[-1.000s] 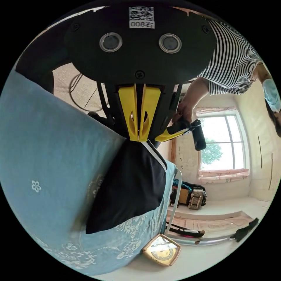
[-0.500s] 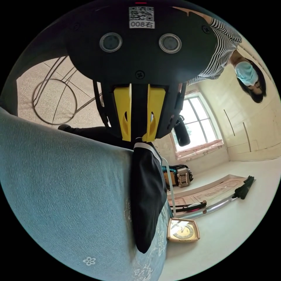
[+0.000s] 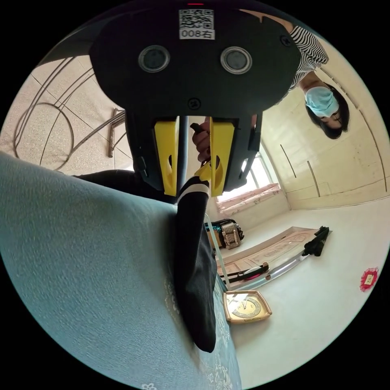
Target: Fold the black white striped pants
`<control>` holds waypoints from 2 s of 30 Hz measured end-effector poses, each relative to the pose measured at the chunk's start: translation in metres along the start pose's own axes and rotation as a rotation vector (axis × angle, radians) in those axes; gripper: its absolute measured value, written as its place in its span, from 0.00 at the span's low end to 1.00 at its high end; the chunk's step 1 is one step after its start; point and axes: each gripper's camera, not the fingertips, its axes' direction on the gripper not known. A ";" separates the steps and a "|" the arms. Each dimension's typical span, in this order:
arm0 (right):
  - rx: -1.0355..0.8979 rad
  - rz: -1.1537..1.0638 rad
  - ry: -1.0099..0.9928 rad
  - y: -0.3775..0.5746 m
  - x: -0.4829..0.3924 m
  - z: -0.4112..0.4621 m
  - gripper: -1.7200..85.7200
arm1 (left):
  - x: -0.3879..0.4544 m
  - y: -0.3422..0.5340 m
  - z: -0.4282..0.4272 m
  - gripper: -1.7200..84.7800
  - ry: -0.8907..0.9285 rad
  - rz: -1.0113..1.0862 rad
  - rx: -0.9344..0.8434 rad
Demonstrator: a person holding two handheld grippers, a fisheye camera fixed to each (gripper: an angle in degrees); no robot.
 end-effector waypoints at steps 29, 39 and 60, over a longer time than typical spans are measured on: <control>-0.053 -0.144 -0.035 0.015 -0.101 0.043 0.04 | -0.250 0.154 -0.095 0.17 0.537 -0.532 0.685; -0.052 -0.158 -0.034 0.023 -0.115 0.060 0.03 | -0.291 0.154 -0.096 0.19 0.614 -0.565 0.733; -0.056 -0.167 -0.071 0.046 -0.141 0.099 0.03 | -0.285 0.150 -0.075 0.20 0.734 -0.635 0.662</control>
